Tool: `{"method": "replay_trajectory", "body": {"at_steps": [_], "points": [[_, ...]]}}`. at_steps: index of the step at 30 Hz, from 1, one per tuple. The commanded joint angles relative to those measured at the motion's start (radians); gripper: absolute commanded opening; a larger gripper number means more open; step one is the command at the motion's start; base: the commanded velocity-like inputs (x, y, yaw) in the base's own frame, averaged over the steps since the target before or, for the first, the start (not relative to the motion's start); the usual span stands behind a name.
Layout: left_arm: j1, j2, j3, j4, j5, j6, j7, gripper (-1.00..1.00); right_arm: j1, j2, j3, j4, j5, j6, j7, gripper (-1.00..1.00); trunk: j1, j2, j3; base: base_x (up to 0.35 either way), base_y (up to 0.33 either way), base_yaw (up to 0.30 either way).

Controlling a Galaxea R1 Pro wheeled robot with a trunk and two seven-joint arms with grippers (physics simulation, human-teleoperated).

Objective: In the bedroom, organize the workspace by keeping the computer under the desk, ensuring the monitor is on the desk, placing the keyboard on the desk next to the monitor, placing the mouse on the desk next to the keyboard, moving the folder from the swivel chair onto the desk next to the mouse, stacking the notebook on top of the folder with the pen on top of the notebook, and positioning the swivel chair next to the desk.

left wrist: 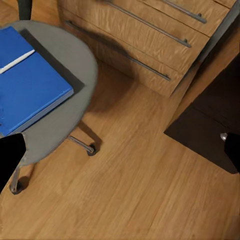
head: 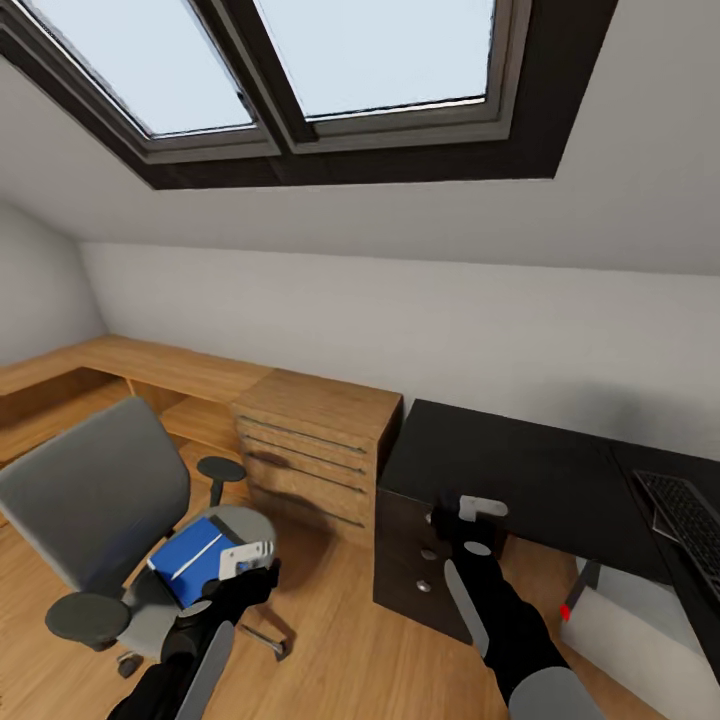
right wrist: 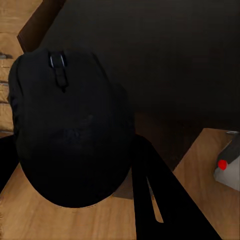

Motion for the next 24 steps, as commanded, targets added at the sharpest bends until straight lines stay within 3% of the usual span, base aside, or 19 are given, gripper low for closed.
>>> {"method": "replay_trajectory", "body": {"at_steps": [1, 5, 8, 13, 21, 24], "points": [[-0.001, 0.0, -0.004, -0.001, 0.011, 0.003, 0.026, 1.0, -0.001, -0.001, 0.003, 0.0, -0.013, -0.004, -0.009, -1.0, -0.003, 0.005, 0.001, 0.323, 0.0, 0.23], [-0.001, -0.001, -0.033, -0.009, 0.012, -0.003, 0.133, 1.0, 0.0, 0.0, 0.005, 0.031, -0.01, -0.044, -0.007, -1.0, -0.003, 0.005, 0.001, 0.323, 0.0, 0.255], [-0.001, 0.0, -0.042, -0.021, 0.014, -0.008, 0.172, 1.0, 0.0, 0.0, 0.006, 0.055, -0.007, -0.064, -0.005, -1.0, -0.003, 0.005, 0.0, 0.324, 0.0, 0.271], [-0.001, 0.0, -0.044, -0.023, 0.016, -0.006, 0.174, 1.0, 0.0, -0.002, 0.006, 0.058, -0.006, -0.067, -0.004, -1.0, -0.003, 0.005, -0.002, 0.324, 0.0, 0.227], [-0.001, 0.0, -0.044, -0.023, 0.016, -0.005, 0.173, 1.0, 0.0, -0.007, 0.006, 0.062, -0.004, -0.067, -0.004, -1.0, -0.003, 0.005, -0.003, 0.325, 0.0, 0.031], [-0.001, 0.0, -0.045, -0.023, 0.016, -0.005, 0.174, 1.0, 0.0, -0.023, 0.006, 0.064, -0.004, -0.067, -0.003, -1.0, -0.003, 0.005, -0.003, 0.327, 0.0, 0.003]]}}
